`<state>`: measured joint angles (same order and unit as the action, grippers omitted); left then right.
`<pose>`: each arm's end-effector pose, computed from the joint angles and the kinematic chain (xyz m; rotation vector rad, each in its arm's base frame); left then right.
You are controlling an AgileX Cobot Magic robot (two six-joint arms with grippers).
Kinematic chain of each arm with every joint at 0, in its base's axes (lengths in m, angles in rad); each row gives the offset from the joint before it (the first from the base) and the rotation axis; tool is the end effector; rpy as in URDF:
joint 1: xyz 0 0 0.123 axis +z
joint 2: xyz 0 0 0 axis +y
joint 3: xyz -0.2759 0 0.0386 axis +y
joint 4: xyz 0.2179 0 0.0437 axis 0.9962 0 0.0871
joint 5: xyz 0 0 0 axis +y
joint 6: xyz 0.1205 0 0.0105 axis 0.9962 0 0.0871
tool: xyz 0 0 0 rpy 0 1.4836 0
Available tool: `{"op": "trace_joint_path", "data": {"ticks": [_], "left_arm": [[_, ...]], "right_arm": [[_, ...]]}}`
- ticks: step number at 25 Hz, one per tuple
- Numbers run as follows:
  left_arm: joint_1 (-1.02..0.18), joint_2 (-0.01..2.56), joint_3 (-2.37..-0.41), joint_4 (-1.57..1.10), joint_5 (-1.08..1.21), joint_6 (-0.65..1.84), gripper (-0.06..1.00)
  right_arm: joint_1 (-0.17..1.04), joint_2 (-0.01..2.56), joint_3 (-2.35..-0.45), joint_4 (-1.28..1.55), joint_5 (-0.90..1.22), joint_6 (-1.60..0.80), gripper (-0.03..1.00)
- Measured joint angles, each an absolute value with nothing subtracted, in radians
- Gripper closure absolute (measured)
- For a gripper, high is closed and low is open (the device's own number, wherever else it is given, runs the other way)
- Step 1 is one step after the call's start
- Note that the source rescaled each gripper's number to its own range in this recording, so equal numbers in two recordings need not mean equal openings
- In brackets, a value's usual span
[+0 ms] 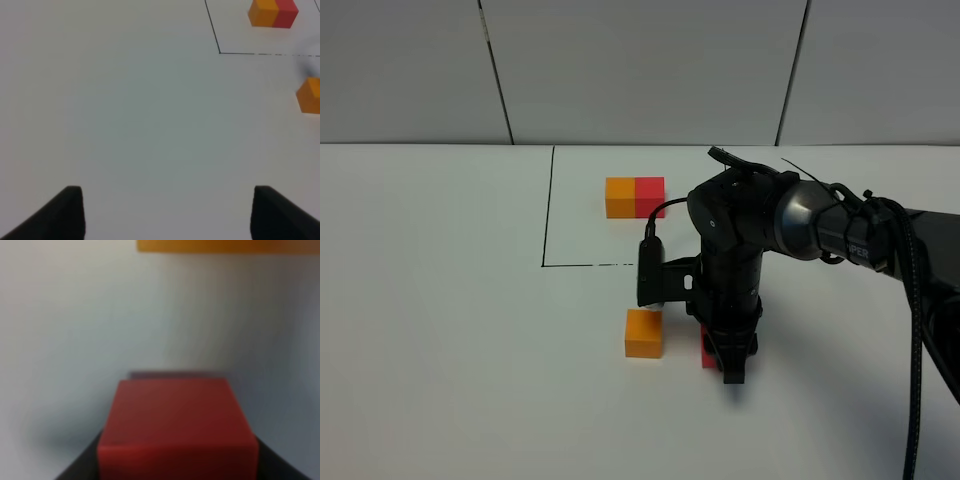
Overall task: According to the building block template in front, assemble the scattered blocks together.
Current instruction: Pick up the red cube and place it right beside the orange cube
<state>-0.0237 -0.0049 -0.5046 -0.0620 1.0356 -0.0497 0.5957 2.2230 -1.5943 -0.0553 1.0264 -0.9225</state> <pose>0.0020 -0.0065 0.2534 -0.0239 2.0101 -0.1206 0.3347 0.2200 0.1052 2.1906 -2.2439 0.0740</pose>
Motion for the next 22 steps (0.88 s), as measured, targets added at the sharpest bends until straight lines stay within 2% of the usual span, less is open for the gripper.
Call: {"op": "trace_joint_path", "data": {"ticks": [22], "left_arm": [[-0.024,-0.005,-0.505,-0.062,1.036,-0.050,0.42]], "right_arm": [[0.617,2.246,-1.597,-0.006,0.935,-0.840,0.96]]}}
